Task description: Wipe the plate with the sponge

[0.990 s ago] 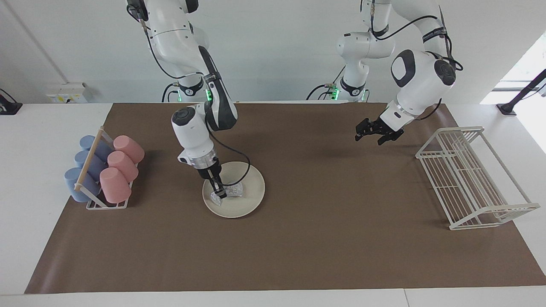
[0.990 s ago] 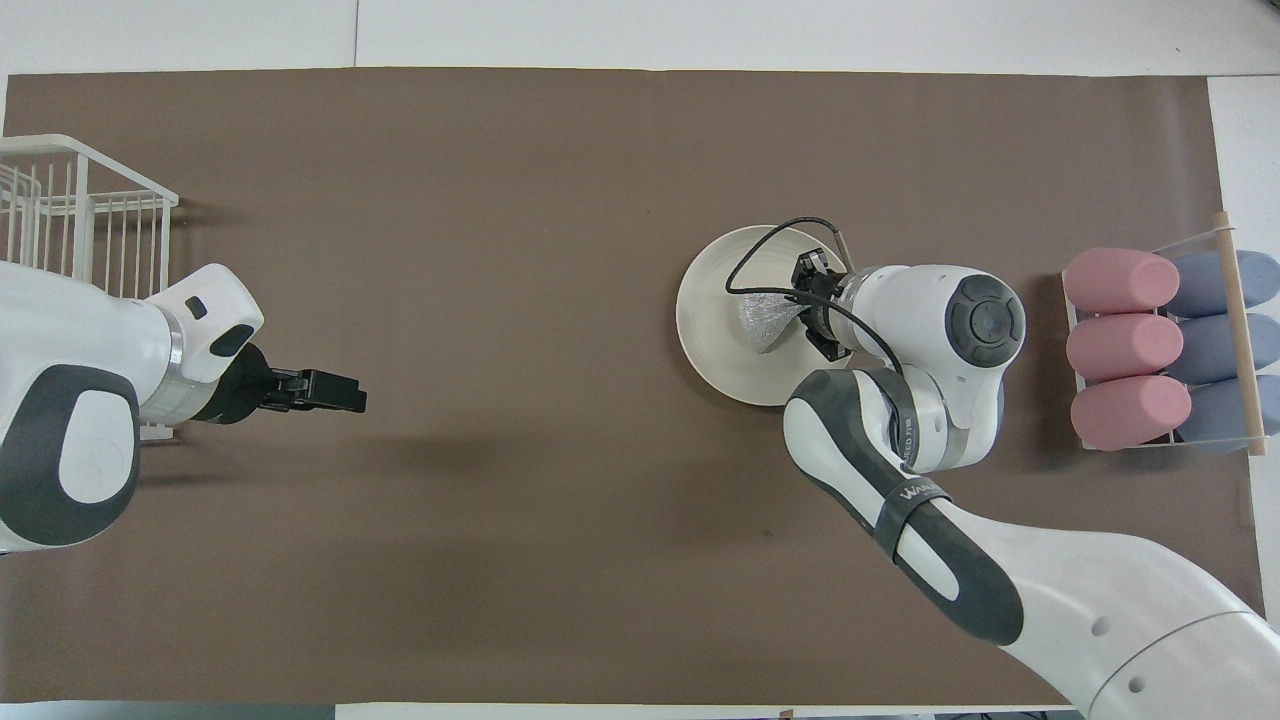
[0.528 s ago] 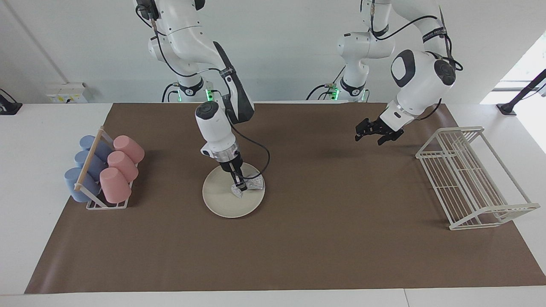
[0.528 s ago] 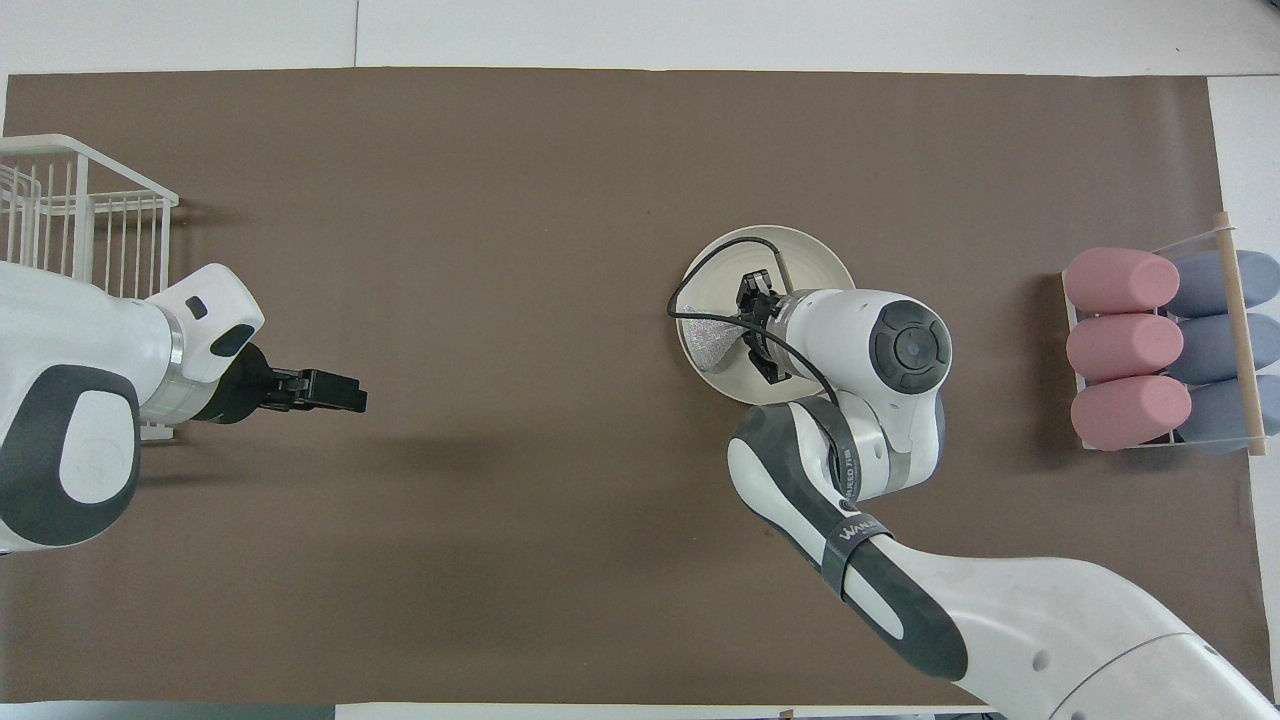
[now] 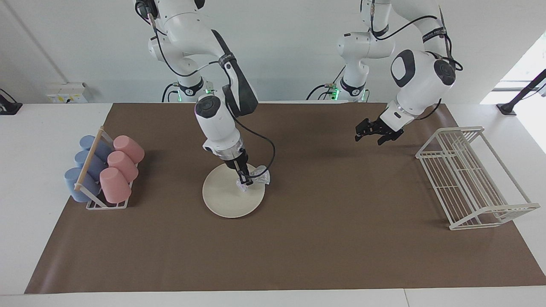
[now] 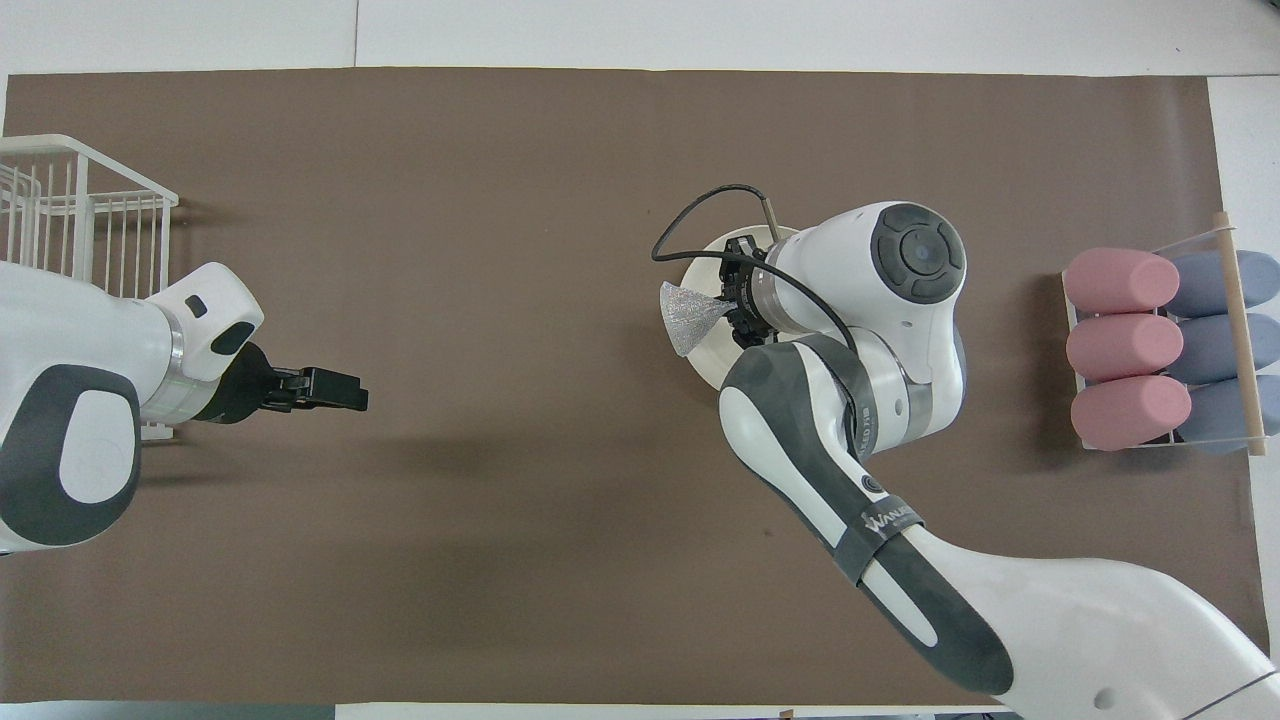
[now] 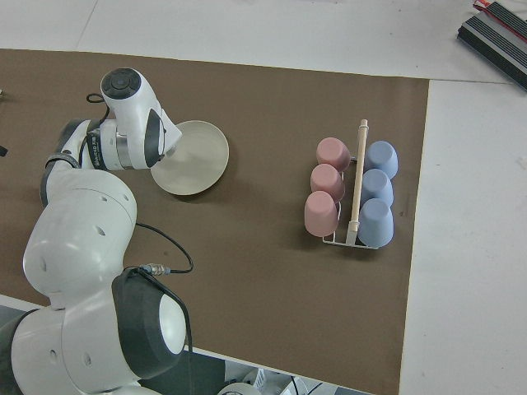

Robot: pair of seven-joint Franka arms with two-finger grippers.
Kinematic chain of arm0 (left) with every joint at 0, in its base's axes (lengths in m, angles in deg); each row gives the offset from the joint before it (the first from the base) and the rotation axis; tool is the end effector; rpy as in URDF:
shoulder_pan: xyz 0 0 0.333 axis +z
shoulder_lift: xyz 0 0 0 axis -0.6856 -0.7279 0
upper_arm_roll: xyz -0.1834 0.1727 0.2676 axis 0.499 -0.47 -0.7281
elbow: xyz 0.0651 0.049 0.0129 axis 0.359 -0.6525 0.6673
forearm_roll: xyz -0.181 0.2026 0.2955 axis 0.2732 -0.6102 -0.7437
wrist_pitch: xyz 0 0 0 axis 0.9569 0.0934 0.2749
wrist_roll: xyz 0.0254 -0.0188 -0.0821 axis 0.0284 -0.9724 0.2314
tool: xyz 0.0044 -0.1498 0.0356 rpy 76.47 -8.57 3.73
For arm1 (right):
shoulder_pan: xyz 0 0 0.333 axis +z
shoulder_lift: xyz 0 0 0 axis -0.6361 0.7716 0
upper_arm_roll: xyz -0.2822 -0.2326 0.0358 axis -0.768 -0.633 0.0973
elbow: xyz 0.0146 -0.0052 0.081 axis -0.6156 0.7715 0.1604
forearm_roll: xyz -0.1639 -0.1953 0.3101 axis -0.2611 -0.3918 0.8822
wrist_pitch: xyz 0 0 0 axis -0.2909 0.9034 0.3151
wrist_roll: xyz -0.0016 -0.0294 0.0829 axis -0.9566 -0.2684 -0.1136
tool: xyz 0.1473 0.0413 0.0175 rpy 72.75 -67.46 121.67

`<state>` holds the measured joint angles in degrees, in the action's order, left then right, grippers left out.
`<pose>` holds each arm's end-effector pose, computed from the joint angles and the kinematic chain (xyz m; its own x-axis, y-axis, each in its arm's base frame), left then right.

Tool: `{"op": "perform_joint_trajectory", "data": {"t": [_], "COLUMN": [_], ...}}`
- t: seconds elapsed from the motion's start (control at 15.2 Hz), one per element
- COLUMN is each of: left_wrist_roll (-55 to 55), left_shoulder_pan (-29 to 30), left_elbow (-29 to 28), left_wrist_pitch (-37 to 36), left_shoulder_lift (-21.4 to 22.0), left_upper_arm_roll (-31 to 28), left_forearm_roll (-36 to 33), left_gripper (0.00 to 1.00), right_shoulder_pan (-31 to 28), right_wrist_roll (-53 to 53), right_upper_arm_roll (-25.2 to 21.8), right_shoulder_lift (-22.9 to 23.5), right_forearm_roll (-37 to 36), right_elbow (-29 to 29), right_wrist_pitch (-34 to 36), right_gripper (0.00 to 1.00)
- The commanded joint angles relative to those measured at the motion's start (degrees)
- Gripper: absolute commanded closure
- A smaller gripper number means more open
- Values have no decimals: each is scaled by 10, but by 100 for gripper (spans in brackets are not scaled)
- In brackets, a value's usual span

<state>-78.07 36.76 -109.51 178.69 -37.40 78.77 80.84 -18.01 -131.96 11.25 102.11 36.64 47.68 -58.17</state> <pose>0.4950 -0.1083 0.4329 0.9927 -0.0892 -0.0815 -0.0628 -0.9571 0.2829 0.6189 0.2810 0.3786 0.2261 -0.9476 -0.2256 -0.9689 -0.1950 -0.1521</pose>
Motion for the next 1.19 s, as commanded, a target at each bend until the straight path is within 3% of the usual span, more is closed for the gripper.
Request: {"op": "perform_joint_trajectory", "data": {"t": [0.0, 0.59, 0.79, 1.12], "left_wrist_roll": [-12, 29, 65, 86], "left_shoulder_pan": [-1, -7, -34, -43], "left_elbow": [0, 0, -1, -4], "left_wrist_pitch": [3, -36, -33, -110], "left_shoulder_lift": [1, 6, 7, 18], "left_upper_arm_roll": [3, 6, 6, 6], "left_forearm_roll": [102, 440, 500, 577], "left_gripper": [0, 0, 0, 0], "right_shoulder_pan": [5, 79, 97, 112], "right_wrist_roll": [-40, -226, -264, -295], "right_upper_arm_roll": [-3, 2, 6, 9], "right_shoulder_lift": [-31, -145, -161, -159], "right_forearm_roll": [0, -83, -100, -100], "right_elbow": [-22, -26, -77, -79], "right_wrist_pitch": [58, 197, 288, 282], "right_gripper": [100, 100, 100, 100]}}
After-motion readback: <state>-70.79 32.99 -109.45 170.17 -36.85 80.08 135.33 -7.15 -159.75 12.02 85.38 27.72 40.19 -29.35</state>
